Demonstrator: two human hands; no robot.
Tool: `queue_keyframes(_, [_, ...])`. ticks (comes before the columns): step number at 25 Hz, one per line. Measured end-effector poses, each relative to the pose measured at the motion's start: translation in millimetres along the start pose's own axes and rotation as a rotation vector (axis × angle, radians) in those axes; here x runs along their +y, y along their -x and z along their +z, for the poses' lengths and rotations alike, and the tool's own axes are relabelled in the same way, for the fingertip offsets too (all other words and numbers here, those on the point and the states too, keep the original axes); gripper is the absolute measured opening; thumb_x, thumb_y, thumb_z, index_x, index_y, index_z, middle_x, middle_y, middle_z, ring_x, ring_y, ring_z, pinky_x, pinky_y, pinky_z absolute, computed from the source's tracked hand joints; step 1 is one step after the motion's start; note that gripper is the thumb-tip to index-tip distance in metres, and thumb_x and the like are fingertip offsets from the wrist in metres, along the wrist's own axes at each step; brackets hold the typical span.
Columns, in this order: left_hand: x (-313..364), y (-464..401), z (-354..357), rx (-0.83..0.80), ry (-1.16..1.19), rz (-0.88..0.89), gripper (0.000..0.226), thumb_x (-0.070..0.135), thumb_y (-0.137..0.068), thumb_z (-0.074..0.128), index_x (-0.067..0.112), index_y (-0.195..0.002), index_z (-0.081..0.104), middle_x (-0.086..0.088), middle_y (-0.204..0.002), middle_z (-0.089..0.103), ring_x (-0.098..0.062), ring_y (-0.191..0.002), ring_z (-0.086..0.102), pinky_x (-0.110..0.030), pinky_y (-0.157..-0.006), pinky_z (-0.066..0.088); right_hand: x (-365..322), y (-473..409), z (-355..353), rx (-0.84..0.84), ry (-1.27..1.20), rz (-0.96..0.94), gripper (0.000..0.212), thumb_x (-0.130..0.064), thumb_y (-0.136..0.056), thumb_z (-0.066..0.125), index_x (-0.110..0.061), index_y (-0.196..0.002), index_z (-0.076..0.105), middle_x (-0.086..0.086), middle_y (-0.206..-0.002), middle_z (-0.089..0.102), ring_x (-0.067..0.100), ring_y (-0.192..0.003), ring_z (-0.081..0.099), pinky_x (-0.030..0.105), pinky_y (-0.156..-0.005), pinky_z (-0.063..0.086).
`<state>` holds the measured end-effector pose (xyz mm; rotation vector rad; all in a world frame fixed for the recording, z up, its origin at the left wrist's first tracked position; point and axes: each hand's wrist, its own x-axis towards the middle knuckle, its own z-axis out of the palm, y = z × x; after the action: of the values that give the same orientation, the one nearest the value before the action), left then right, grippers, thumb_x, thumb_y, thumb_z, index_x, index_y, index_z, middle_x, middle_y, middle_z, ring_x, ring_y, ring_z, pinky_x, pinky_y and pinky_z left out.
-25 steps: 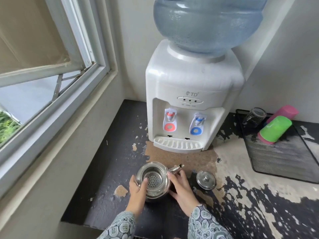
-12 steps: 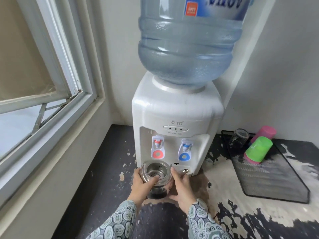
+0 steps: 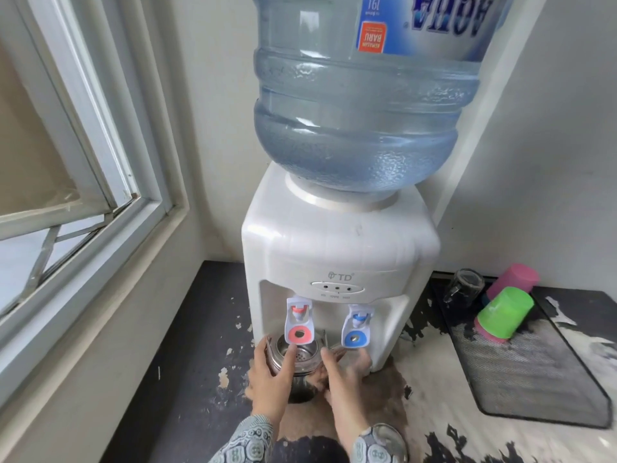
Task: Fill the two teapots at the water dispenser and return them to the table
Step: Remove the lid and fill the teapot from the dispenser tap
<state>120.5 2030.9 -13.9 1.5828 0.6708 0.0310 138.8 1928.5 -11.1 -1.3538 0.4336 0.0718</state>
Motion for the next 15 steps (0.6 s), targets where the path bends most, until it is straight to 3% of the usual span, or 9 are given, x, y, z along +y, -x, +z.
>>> queue_keyframes(1, [3, 1, 2, 0.029, -0.031, -0.017, 0.059, 0.051, -0.081, 0.06, 0.036, -0.133, 0.036, -0.008, -0.139, 0.044, -0.029, -0.131, 0.035, -0.049, -0.114, 0.018, 4, 8, 6, 0.105, 0.045, -0.103, 0.065, 0.002, -0.081, 0.061, -0.01, -0.131, 0.02, 0.009, -0.122, 0.036, 0.028, -0.118, 0.043, 0.018, -0.09, 0.038])
queue_keyframes(3, [5, 2, 4, 0.052, -0.059, -0.015, 0.058, 0.05, -0.08, 0.061, 0.035, -0.131, 0.039, -0.009, -0.136, 0.048, -0.028, -0.128, 0.037, -0.048, -0.114, 0.018, 9, 25, 17, 0.178, 0.192, -0.268, 0.052, 0.007, -0.079, 0.059, -0.012, -0.119, 0.032, 0.01, -0.118, 0.034, 0.031, -0.116, 0.039, 0.016, -0.088, 0.03])
queue_keyframes(5, [5, 0, 5, 0.047, -0.043, -0.013, 0.057, 0.048, -0.08, 0.062, 0.034, -0.131, 0.039, -0.011, -0.135, 0.048, -0.029, -0.128, 0.038, -0.049, -0.113, 0.021, 5, 28, 22, 0.114, 0.488, -0.332, 0.036, -0.01, -0.084, 0.061, -0.02, -0.114, 0.043, 0.006, -0.116, 0.037, 0.029, -0.113, 0.042, 0.024, -0.086, 0.031])
queue_keyframes(8, [1, -3, 4, 0.028, -0.031, -0.023, 0.057, 0.049, -0.083, 0.057, 0.035, -0.134, 0.036, -0.013, -0.142, 0.041, -0.031, -0.132, 0.033, -0.052, -0.114, 0.021, -14, 14, 20, -0.039, 0.875, -0.268, 0.028, -0.04, -0.09, 0.049, -0.027, -0.115, 0.051, 0.002, -0.123, 0.035, 0.024, -0.117, 0.034, 0.033, -0.096, 0.033])
queue_keyframes(10, [1, -6, 4, 0.015, -0.053, -0.023, 0.057, 0.053, -0.084, 0.053, 0.036, -0.135, 0.033, -0.014, -0.145, 0.037, -0.032, -0.134, 0.03, -0.054, -0.113, 0.023, -26, 11, 21, -0.11, 0.855, -0.225, 0.021, -0.043, -0.09, 0.047, -0.026, -0.102, 0.052, 0.003, -0.12, 0.035, 0.023, -0.113, 0.031, 0.031, -0.096, 0.03])
queue_keyframes(12, [1, -6, 4, 0.009, -0.038, -0.025, 0.059, 0.058, -0.083, 0.051, 0.038, -0.136, 0.032, -0.015, -0.146, 0.035, -0.033, -0.133, 0.031, -0.057, -0.109, 0.028, -33, 14, 21, -0.154, 0.834, -0.232, 0.015, -0.039, -0.09, 0.049, -0.024, -0.089, 0.045, 0.003, -0.114, 0.037, 0.019, -0.108, 0.03, 0.025, -0.087, 0.026])
queue_keyframes(15, [-1, -8, 3, 0.012, -0.04, -0.029, 0.066, 0.067, -0.08, 0.045, 0.036, -0.137, 0.031, -0.016, -0.146, 0.033, -0.035, -0.133, 0.031, -0.057, -0.109, 0.029, -34, 17, 17, -0.212, 0.825, -0.241, 0.006, -0.025, -0.091, 0.048, -0.023, -0.087, 0.044, -0.002, -0.103, 0.038, 0.022, -0.112, 0.036, 0.024, -0.084, 0.029])
